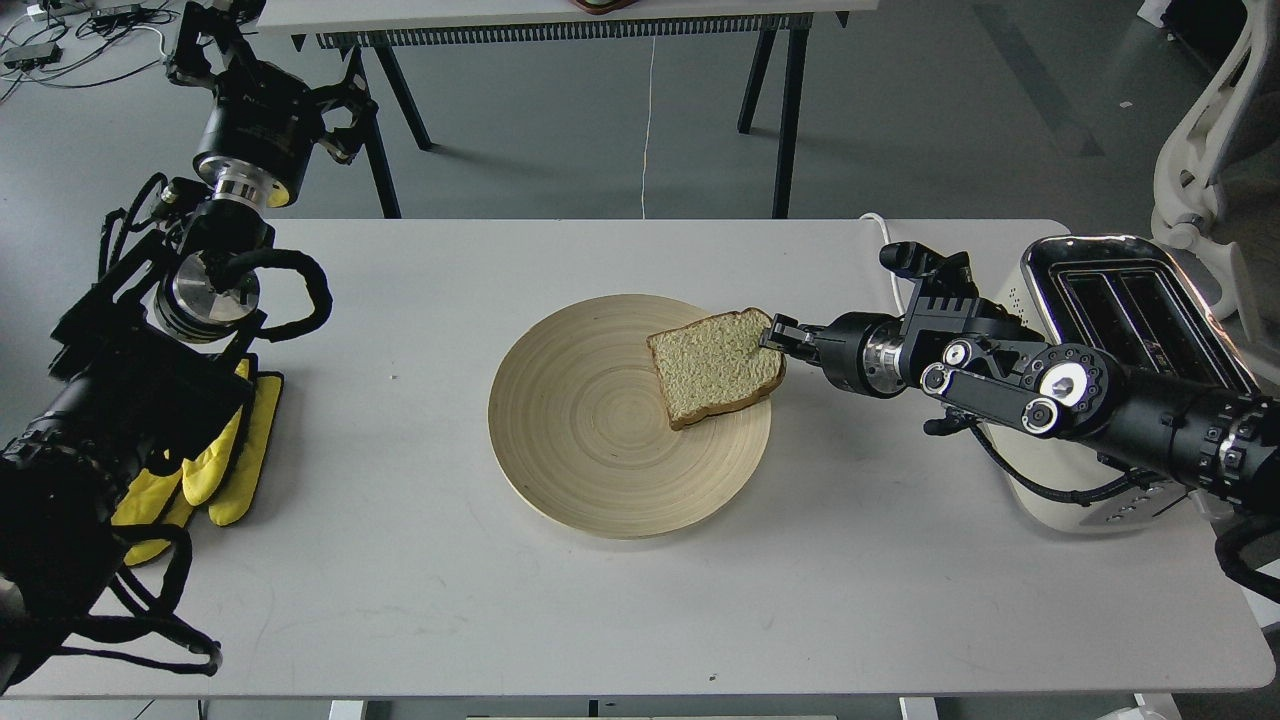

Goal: Put bread in toaster with right arm
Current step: 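Lift the bread slice off the plate and raise it high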

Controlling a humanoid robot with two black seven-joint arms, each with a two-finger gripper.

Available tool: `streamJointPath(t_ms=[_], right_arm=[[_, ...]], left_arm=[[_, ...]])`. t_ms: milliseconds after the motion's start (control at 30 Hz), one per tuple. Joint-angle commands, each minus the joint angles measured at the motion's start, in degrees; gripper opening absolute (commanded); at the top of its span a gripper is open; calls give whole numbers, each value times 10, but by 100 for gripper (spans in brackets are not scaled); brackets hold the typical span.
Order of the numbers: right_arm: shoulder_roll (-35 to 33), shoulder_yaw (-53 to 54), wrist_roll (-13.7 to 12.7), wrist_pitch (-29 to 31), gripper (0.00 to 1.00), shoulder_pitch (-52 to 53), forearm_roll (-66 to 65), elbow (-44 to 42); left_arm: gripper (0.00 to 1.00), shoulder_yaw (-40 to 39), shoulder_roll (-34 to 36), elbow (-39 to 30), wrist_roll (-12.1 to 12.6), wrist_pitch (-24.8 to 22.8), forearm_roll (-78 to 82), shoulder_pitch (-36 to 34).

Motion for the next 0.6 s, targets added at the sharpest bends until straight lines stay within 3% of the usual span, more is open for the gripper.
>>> streamJointPath(t_ms=[0,167,433,567], right_arm=[[-2,1,-1,0,0,6,3,5],[-28,37,-2,2,0,28,5,29],[-160,44,-10,9,0,127,5,150],[-240,31,-43,9,0,177,-1,198]], left_arm=[[100,0,0,0,0,0,0,0],[100,0,1,0,0,0,0,0],[100,0,0,0,0,0,0,0],[100,0,0,0,0,0,0,1]])
